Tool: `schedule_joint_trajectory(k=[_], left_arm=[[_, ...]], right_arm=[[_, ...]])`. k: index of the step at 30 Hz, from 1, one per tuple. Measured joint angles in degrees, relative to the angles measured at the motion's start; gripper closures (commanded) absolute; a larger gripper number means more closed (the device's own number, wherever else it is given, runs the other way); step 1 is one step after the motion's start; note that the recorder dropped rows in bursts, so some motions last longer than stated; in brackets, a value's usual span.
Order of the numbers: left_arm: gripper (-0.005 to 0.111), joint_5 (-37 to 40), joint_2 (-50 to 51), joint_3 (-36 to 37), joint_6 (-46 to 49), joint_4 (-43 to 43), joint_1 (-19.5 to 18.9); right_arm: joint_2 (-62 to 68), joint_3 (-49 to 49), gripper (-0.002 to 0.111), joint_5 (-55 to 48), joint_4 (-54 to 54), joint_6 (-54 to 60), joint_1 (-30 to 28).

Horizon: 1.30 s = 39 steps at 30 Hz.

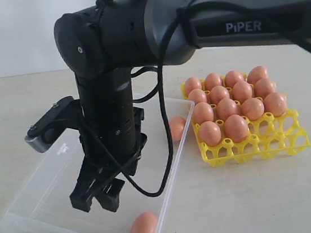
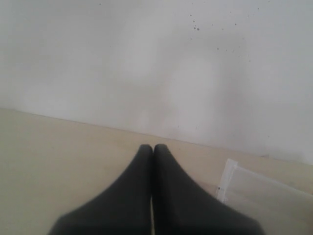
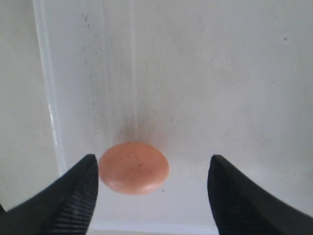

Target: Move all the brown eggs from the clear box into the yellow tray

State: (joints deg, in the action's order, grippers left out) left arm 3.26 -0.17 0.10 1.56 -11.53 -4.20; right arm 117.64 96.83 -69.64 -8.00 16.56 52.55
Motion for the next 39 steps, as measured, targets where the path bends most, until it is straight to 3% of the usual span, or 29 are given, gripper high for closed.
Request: schedule_joint_trajectory(k=[13,23,39], left_arm=[[0.111,1.1,0.0,0.0,0.0,0.1,0.0],[0.111,1.1,0.0,0.0,0.0,0.1,0.0],[0.111,1.1,0.0,0.0,0.0,0.1,0.0]], right_arm=[[6.6,-0.1,0.046,0.0,0.0,-24.0,0.0],[8.0,-0.1,0.046,0.0,-3.8,-28.4,0.0],[8.0,-0.1,0.046,0.0,0.7,-27.6,0.0]])
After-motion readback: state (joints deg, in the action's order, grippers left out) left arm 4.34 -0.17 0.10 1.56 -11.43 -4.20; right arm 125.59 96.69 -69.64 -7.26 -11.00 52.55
